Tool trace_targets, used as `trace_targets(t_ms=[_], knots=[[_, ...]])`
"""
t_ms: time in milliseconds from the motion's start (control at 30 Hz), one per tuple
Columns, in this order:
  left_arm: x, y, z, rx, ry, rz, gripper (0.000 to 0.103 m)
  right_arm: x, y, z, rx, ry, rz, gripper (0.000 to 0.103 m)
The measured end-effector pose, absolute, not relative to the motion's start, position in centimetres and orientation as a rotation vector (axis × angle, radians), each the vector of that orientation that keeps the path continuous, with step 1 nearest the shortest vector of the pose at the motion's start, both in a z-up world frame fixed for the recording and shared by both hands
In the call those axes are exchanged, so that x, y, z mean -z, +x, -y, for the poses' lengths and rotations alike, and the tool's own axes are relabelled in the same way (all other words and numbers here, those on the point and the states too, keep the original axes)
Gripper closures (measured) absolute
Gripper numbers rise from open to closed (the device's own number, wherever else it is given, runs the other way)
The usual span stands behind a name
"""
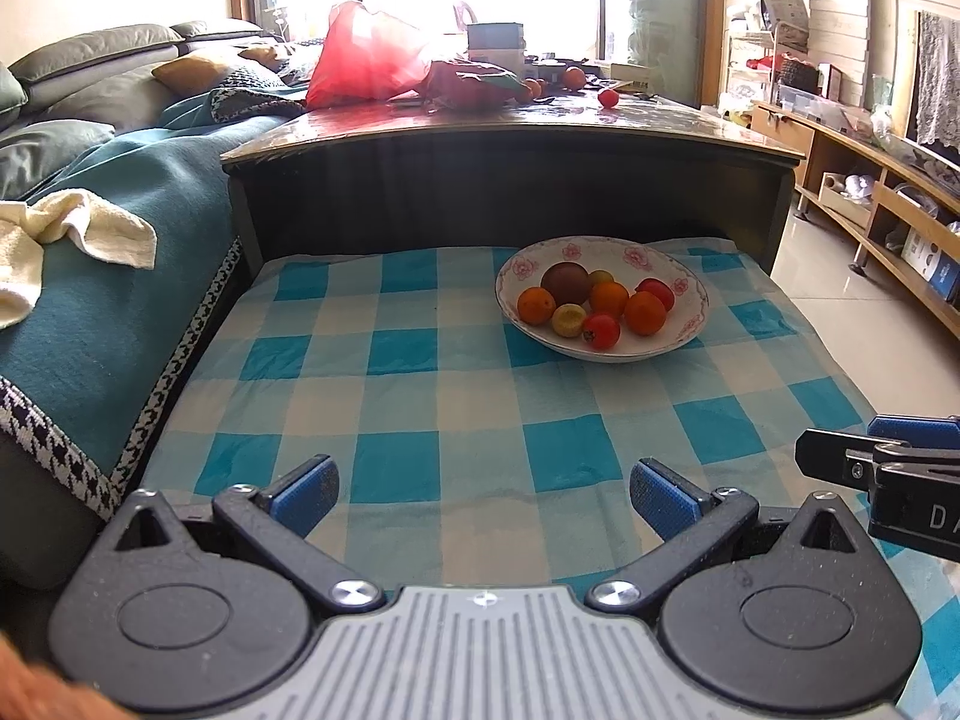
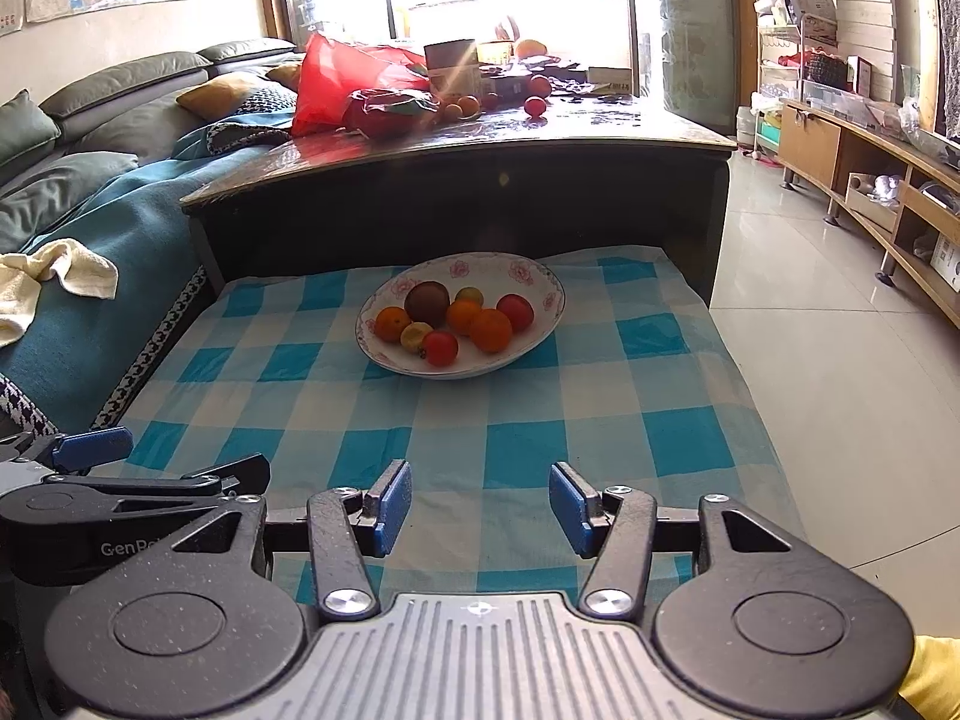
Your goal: Organize fruits
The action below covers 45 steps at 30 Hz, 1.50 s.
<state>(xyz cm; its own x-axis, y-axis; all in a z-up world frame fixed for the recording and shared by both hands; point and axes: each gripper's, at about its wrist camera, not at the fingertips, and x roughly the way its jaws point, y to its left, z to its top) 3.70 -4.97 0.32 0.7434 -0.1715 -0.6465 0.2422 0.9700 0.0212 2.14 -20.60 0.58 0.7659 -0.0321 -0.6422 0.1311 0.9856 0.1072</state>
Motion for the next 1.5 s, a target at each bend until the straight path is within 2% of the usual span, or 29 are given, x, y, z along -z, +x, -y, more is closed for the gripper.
trace_targets(t_ms=[1500], knots=[[-0.1, -1.7, 3.7, 0.236, 0.132, -0.701, 0.0, -0.4, -2.9, 18.0, 0.077, 0.13, -0.708, 0.053]])
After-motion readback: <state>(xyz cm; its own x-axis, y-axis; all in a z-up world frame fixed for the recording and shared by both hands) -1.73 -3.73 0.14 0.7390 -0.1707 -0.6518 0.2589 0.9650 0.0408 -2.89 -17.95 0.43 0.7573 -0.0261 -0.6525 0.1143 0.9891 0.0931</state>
